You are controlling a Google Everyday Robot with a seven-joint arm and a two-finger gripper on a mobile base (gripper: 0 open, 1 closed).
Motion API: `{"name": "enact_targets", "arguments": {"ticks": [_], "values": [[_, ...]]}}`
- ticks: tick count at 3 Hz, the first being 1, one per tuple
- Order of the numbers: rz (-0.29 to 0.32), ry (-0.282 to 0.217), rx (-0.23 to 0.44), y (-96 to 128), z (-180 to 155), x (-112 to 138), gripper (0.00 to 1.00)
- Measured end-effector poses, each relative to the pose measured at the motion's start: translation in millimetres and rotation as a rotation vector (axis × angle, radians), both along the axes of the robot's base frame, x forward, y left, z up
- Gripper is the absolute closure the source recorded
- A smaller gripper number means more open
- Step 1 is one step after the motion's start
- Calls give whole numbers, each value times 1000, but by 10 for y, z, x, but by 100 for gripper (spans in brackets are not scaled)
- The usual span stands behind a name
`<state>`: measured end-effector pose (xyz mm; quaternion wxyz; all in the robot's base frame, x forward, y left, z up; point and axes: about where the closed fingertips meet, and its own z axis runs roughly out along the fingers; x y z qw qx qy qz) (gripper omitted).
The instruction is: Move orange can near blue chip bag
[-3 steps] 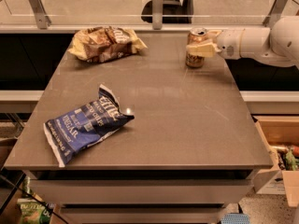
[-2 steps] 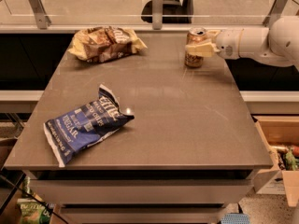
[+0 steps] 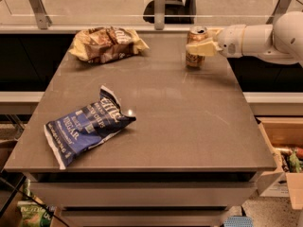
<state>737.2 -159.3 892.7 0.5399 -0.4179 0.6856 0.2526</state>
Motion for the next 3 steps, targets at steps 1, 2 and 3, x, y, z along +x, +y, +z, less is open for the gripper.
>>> {"name": "enact_targets", "arguments": {"ticks": [1, 2, 3], "values": [[18, -6, -4, 92, 195, -197, 100], [32, -13, -7, 203, 357, -423, 100], [38, -35, -14, 340, 476, -688, 100]]}}
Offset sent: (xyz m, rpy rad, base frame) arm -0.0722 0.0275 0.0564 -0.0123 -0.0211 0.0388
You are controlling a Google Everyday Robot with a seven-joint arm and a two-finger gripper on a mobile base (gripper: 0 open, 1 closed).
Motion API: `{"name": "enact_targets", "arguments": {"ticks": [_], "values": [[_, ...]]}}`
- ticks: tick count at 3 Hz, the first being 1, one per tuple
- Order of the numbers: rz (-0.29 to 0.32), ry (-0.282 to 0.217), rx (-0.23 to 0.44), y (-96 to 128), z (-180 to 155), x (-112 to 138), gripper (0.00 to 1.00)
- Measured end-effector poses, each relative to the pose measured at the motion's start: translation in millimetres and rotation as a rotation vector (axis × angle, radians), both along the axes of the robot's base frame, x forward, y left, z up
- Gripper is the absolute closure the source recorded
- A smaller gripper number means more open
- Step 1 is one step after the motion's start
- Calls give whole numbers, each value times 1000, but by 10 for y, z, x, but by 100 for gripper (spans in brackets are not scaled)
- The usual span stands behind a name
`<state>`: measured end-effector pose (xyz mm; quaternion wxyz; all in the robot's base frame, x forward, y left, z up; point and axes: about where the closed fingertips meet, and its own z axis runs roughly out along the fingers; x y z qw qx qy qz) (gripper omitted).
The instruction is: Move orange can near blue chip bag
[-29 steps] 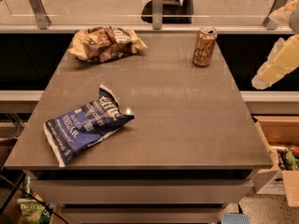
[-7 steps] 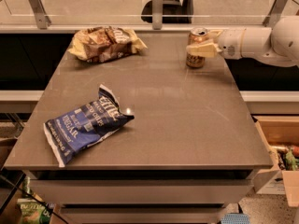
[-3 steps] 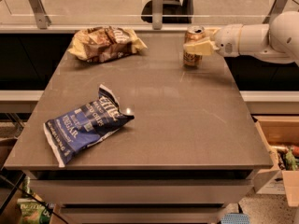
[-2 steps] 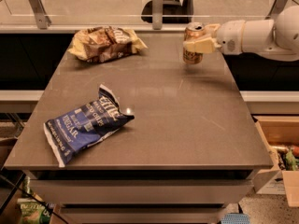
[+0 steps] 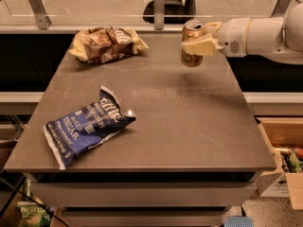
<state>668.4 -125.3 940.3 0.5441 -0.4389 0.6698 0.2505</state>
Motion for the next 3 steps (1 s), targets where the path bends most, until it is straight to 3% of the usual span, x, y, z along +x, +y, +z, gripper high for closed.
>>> {"name": "enact_targets", "arguments": {"ticks": [3], "values": [[-16, 46, -18, 601, -163, -975, 100]]}}
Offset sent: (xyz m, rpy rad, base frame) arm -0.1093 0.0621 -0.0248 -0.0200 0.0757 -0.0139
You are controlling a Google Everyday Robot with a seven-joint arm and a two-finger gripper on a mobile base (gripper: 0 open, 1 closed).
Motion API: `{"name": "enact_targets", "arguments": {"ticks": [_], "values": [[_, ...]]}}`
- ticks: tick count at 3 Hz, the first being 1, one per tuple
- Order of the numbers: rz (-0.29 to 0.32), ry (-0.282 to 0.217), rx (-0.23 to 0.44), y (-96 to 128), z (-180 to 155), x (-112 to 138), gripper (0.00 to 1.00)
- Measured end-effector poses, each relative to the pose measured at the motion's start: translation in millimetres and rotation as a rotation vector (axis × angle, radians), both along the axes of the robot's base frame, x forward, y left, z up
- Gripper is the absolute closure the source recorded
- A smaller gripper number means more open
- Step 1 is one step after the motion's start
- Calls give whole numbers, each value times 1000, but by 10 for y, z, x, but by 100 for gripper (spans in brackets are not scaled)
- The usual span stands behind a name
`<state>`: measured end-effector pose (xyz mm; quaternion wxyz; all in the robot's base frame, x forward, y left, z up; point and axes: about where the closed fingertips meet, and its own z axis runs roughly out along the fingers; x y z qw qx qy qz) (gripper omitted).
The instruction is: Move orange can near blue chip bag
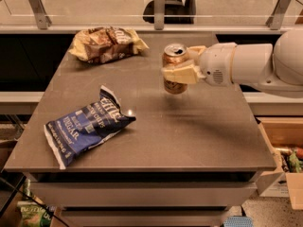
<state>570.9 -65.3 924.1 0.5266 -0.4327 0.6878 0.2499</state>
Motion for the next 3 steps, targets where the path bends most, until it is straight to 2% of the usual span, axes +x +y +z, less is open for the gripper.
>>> {"name": "enact_targets", "arguments": {"ticks": [1, 3], "values": [[-18, -5, 7, 177, -56, -251, 100], [-17, 0, 80, 507, -217, -473, 100]]}}
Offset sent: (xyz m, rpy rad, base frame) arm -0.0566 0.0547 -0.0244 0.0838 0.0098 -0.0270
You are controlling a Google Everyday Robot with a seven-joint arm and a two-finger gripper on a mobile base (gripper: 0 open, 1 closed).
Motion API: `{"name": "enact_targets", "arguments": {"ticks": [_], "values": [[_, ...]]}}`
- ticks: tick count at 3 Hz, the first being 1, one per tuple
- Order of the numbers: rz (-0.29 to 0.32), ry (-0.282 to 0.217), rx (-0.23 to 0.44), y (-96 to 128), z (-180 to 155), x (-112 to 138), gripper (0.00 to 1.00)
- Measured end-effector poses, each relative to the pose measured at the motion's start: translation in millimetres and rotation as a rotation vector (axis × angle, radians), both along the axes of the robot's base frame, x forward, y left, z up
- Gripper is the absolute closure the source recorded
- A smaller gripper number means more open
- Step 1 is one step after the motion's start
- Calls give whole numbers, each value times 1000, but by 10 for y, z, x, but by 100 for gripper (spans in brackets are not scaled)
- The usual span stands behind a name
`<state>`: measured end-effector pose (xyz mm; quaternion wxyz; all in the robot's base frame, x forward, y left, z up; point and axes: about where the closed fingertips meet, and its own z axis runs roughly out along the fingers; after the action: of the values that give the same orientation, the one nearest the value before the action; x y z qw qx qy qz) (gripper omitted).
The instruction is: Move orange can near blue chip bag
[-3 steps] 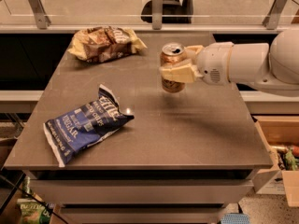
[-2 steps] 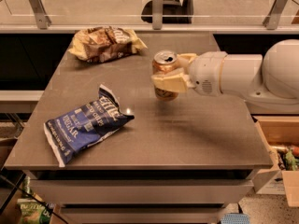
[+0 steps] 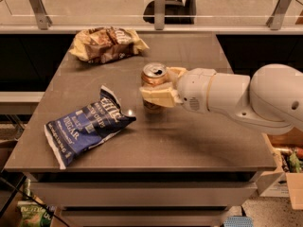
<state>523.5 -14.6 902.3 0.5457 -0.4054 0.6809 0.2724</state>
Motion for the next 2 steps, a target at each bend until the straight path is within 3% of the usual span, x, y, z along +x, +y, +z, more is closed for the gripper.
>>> {"name": "enact_targets", "arguments": {"ticks": [2], "values": [[-9, 2, 32, 144, -202, -53, 100]]}}
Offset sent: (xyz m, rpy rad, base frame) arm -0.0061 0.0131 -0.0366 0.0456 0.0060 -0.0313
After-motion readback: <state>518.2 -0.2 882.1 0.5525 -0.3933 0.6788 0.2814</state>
